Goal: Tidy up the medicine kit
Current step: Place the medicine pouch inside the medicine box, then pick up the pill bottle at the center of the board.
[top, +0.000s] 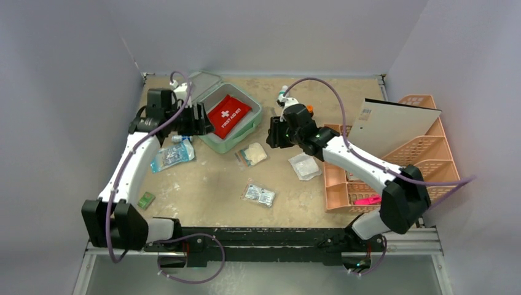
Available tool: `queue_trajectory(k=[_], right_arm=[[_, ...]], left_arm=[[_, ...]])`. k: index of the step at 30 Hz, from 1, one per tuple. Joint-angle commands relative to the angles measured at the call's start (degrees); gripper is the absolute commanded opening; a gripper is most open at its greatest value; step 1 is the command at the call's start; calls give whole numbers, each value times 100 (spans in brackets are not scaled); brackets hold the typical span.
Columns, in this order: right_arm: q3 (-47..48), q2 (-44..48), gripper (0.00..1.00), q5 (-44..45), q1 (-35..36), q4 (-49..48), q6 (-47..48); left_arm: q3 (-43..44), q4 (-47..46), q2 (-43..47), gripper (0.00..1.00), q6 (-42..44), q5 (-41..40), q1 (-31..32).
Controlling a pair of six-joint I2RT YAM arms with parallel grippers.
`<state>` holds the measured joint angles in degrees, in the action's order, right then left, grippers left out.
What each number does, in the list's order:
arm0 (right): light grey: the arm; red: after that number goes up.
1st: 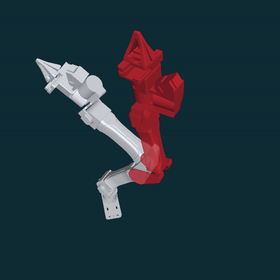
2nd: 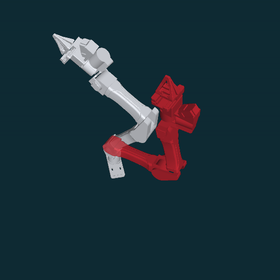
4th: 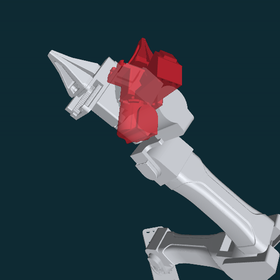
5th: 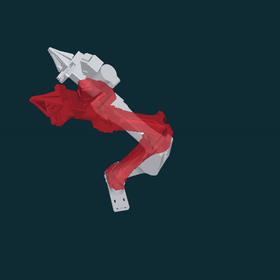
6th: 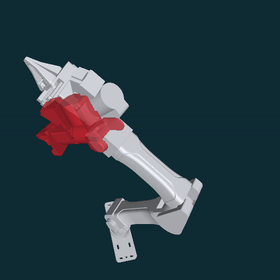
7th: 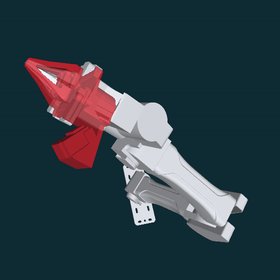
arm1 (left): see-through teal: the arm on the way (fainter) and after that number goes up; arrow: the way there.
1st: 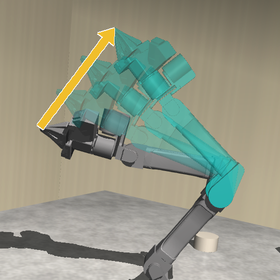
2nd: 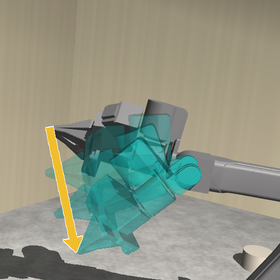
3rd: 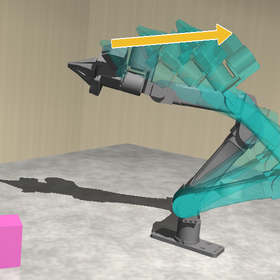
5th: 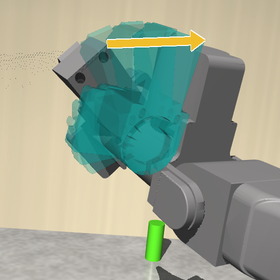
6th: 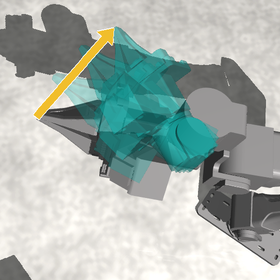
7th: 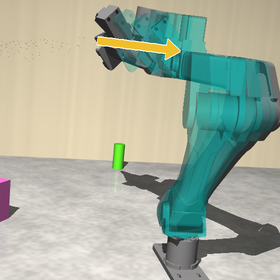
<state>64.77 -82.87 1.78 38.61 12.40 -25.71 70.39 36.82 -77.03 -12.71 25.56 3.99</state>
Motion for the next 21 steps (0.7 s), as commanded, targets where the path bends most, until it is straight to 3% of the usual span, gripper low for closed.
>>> queue_trajectory(k=[1, 7, 16, 21], right_arm=[[49, -467, 43, -18, 15, -666, -143], [338, -1217, 43, -295, 10, -775, -18], [1738, -1973, 48, 2337, -207, -146, 665], [2039, -2175, 51, 3142, -600, -101, 1310]], left_arm=[[-865, -266, 793, 67, -31, 241, -3], [-1598, -228, 1307, 67, 254, 10, -3], [-1679, -99, 1509, 67, 423, -200, -3], [-1711, -78, 1617, 67, 445, -259, 1]])
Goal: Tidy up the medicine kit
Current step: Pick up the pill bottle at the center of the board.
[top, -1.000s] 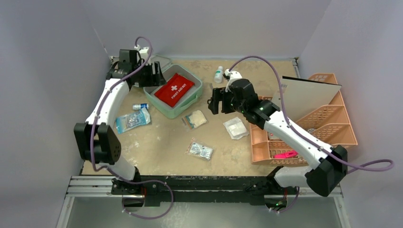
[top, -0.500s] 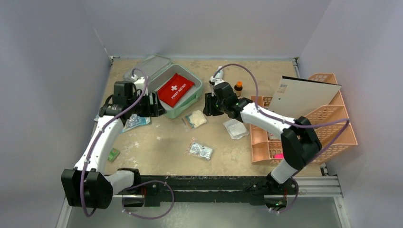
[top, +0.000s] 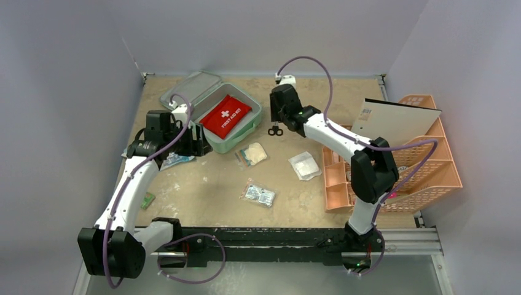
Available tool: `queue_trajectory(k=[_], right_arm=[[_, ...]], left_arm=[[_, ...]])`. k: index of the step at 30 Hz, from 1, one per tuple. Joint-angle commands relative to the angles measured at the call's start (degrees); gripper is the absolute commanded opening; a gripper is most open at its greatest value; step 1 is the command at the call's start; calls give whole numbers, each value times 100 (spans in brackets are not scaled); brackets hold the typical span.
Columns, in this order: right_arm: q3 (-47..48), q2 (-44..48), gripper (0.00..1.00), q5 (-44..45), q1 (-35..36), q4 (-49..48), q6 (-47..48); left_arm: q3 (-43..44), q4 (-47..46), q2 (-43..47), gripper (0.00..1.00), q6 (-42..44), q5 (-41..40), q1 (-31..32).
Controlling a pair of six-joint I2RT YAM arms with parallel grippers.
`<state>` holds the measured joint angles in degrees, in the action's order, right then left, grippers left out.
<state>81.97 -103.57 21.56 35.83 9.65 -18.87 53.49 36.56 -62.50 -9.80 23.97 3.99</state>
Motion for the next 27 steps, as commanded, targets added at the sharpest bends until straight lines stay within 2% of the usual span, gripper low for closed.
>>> queue_trajectory(k=[1, 6, 10, 16, 27], right_arm=[[394, -169, 51, 1248, -409, 227, 731], [709, -514, 56, 1386, -841, 487, 825], [755, -639, 61, 1044, -1136, 509, 753], [941, -843, 57, 641, -1447, 589, 650], [995, -946, 46, 246, -1548, 502, 702]], left_arm=[[-14, -52, 182, 67, 161, -114, -3], [-21, -53, 214, 67, 159, -85, -3], [1, -26, 219, 67, 176, -127, -3], [-13, -4, 263, 67, 198, -209, -3], [-13, 16, 265, 67, 231, -305, -3]])
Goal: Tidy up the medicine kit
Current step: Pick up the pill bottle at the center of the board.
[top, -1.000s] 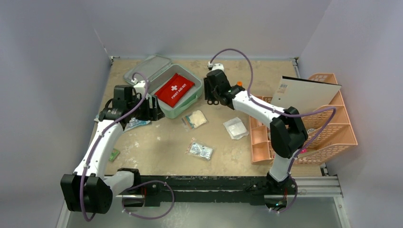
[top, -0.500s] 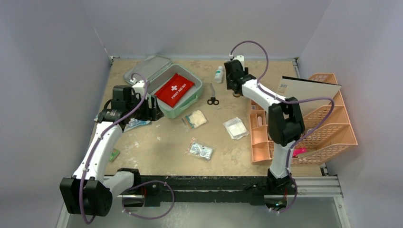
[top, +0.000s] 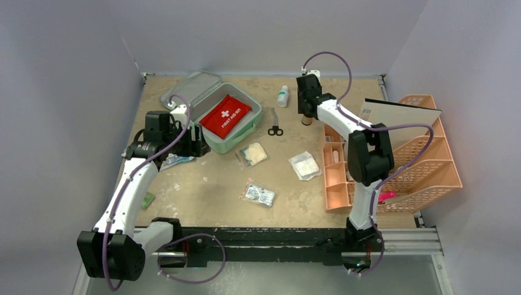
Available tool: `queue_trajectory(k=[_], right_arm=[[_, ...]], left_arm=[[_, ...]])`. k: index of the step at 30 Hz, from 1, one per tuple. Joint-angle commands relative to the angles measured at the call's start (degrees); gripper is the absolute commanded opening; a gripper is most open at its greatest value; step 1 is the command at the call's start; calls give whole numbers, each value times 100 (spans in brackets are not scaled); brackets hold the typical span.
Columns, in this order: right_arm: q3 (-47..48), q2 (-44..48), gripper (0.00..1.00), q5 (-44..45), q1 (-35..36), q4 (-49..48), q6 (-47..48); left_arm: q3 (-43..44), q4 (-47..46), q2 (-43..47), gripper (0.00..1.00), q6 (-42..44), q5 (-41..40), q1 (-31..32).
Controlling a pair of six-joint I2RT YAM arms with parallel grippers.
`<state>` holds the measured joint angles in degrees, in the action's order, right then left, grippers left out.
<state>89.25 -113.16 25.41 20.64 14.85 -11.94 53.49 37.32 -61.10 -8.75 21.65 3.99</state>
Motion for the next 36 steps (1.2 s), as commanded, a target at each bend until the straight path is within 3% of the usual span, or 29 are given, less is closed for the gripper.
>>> queue_trajectory(k=[1, 5, 12, 17, 21, 27, 36], right_arm=[[268, 6, 46, -150, -31, -13, 15], [308, -53, 46, -139, -63, 18, 43], [225, 40, 33, -296, -100, 13, 55], [403, -116, 42, -375, -128, 194, 70], [469, -217, 39, -453, -152, 144, 91], [533, -139, 20, -638, -163, 209, 152], [315, 849, 6, -1424, -166, 578, 109]], left_arm=[[-9, -66, 125, 67, 128, -78, -3], [0, -51, 116, 67, 137, -108, 1], [-13, -49, 149, 67, 143, -181, -3], [-13, -53, 169, 67, 163, -238, -3], [-13, -41, 161, 67, 163, -249, -3], [-17, -49, 175, 67, 198, -258, -3], [-90, -583, 411, 65, 93, 389, -3]])
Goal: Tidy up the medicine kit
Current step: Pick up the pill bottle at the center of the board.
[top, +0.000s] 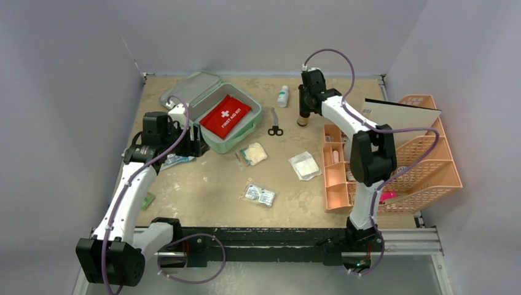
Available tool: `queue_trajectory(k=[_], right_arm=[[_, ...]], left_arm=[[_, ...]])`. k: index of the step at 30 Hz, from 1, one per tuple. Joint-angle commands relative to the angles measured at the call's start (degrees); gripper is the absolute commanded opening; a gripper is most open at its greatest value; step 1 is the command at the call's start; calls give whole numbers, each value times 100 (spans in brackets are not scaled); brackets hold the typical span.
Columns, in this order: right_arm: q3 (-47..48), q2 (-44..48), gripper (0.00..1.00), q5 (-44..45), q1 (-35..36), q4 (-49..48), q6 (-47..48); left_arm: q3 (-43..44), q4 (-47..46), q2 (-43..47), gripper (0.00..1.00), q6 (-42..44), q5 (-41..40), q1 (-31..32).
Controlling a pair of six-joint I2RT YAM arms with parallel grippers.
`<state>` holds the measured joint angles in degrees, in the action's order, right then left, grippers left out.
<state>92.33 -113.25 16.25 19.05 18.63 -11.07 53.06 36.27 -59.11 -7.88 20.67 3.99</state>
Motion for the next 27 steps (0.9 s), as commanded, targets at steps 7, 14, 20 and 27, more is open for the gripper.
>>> queue_trajectory(k=[7, 14, 20, 27], right_arm=[[-302, 1672, 1, -2175, -3, 569, -85], [-540, 2082, 1, -4377, 50, 344, -604], [-580, 2108, 0, -5321, 522, -132, -1006], [-906, 2144, 0, -6129, 842, -1260, -1990]], left_arm=[[431, -757, 112, 62, -148, 1426, 31], [1093, -1035, -466, 63, -203, 2379, 148], [1642, -958, -870, 65, -205, 2818, 467], [1784, -1070, -1241, 68, -407, 3162, 921]])
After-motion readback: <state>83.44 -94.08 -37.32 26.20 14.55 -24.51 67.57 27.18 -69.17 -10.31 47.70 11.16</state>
